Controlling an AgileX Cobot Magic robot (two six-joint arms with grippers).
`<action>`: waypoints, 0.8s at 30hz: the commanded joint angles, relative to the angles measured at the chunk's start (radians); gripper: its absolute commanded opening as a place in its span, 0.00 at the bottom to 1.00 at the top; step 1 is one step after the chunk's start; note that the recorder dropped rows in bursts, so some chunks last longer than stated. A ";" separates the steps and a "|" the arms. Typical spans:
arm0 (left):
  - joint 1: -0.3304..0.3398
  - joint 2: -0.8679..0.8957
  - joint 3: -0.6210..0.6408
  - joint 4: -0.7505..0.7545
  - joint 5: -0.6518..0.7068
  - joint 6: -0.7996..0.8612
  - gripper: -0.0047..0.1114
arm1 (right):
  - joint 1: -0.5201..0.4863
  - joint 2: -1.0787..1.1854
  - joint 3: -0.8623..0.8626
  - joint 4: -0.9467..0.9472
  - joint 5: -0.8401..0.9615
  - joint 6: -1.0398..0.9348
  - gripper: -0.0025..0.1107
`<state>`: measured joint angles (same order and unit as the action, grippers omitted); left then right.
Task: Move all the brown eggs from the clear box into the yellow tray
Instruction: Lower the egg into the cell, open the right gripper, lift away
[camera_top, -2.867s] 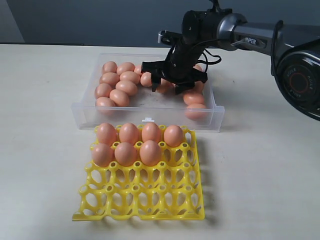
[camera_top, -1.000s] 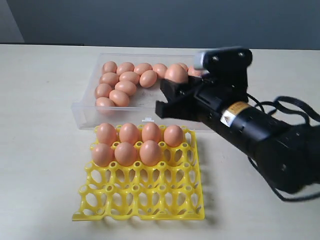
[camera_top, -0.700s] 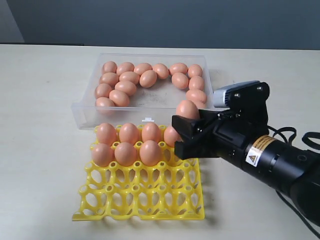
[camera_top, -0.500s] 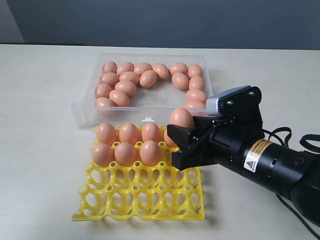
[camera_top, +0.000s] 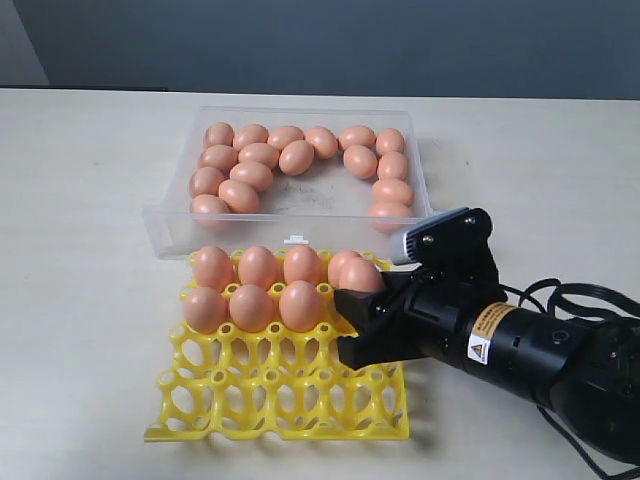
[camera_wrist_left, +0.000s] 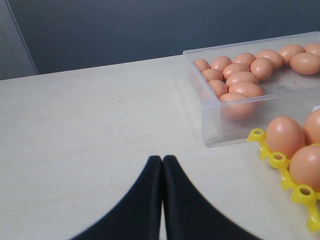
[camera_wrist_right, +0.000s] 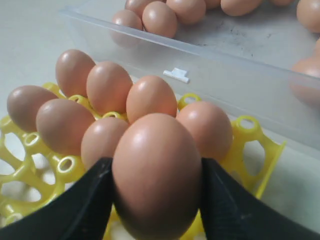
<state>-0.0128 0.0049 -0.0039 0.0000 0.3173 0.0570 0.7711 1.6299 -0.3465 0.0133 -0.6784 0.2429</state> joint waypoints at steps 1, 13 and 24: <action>0.004 -0.005 0.004 0.000 -0.009 0.000 0.04 | 0.000 0.005 0.003 -0.069 -0.051 0.035 0.03; 0.004 -0.005 0.004 0.000 -0.009 0.000 0.04 | -0.002 0.005 0.002 -0.066 -0.072 0.048 0.03; 0.004 -0.005 0.004 0.000 -0.009 0.000 0.04 | -0.002 0.005 0.002 -0.064 -0.039 0.077 0.34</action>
<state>-0.0128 0.0049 -0.0039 0.0000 0.3173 0.0570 0.7711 1.6336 -0.3465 -0.0551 -0.7001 0.3174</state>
